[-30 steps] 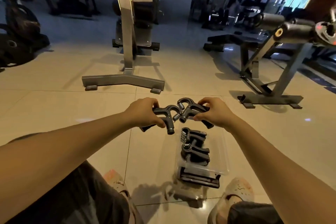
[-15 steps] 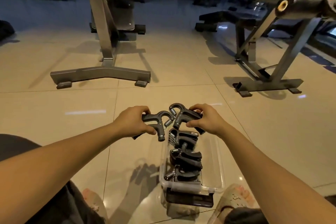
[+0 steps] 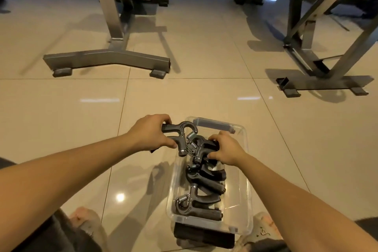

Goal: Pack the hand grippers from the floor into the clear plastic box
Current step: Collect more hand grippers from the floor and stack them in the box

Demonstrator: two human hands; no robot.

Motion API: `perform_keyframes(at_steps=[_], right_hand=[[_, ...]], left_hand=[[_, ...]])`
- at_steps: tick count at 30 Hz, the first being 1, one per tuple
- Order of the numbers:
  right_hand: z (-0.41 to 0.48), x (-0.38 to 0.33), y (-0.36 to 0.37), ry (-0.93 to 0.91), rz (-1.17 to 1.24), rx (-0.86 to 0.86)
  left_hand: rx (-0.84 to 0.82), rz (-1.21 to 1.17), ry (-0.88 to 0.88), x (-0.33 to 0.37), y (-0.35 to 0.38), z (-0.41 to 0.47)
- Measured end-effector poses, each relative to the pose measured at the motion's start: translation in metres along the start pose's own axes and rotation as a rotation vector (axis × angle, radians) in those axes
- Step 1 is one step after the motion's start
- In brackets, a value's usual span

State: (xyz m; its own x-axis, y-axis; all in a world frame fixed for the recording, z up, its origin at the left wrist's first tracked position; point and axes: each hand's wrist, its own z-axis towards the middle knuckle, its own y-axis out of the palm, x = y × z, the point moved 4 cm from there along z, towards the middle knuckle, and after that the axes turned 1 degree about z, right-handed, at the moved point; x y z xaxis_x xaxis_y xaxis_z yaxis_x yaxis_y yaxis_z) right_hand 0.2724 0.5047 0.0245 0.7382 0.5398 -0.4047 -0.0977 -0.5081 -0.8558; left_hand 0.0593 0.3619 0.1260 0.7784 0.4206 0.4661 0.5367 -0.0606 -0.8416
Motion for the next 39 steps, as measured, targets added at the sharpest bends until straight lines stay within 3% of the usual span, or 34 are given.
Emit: perform_keyframes(at_steps=[10, 25, 28, 33, 36, 39], right_hand=[[0.038, 0.014, 0.034, -0.044, -0.209, 0.127], [0.044, 0.021, 0.033, 0.001, -0.199, 0.079], [0.036, 0.012, 0.015, 0.003, -0.075, 0.115], [0.02, -0.022, -0.041, -0.009, 0.351, 0.186], [-0.001, -0.053, -0.069, -0.031, 0.749, 0.11], [-0.015, -0.078, -0.07, 0.02, 0.89, 0.044]], left_hand=[[-0.006, -0.055, -0.12, -0.018, 0.006, -0.013], [0.028, -0.002, -0.146, -0.013, 0.005, -0.025], [0.077, -0.023, -0.144, -0.006, 0.001, -0.024], [0.173, -0.092, -0.133, 0.005, -0.001, -0.019], [0.244, -0.148, -0.159, 0.004, -0.004, -0.02], [0.285, -0.191, -0.17, 0.008, -0.005, -0.022]])
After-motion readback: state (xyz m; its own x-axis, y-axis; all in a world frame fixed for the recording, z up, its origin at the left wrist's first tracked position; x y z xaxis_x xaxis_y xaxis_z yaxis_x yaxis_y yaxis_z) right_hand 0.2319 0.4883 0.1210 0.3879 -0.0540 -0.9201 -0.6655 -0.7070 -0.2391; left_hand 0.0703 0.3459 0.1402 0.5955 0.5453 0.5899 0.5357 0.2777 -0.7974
